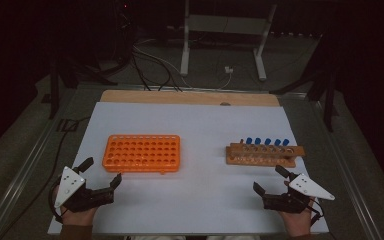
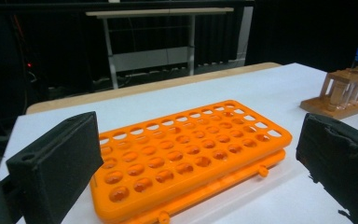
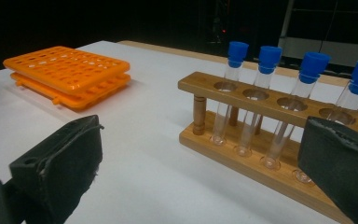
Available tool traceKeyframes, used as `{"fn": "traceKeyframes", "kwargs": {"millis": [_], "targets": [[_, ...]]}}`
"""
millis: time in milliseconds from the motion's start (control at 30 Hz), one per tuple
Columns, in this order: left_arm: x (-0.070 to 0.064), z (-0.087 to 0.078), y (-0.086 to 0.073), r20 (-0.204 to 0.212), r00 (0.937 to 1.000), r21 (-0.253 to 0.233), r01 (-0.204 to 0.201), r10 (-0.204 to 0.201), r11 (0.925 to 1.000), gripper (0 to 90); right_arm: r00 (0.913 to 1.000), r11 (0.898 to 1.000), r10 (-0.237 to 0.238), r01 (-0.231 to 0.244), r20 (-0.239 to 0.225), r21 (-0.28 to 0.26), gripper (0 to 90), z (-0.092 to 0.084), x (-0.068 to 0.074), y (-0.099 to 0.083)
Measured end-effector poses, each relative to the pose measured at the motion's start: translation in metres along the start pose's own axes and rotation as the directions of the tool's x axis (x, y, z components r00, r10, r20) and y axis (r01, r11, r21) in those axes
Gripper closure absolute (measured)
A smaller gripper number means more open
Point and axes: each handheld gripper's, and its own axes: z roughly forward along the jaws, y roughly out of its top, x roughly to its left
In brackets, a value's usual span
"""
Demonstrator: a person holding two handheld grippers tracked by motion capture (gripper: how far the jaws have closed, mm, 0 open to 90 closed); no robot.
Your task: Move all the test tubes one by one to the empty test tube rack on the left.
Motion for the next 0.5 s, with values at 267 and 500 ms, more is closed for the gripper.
{"fn": "traceKeyframes", "kwargs": {"millis": [267,500], "targets": [[-0.0007,-0.0002,0.0002,-0.012,0.9999,-0.005,-0.010,0.010,0.9999,0.6,0.9999,1.000,-0.012,0.012,-0.001,0.000,0.2,0.0002,0.0019,0.0003],[-0.0011,0.0008,0.0005,-0.011,0.9999,-0.007,-0.011,0.011,0.9999,0.6,1.0000,1.000,-0.005,0.005,0.008,-0.003,0.2,-0.0011,0.0024,0.0022]]}}
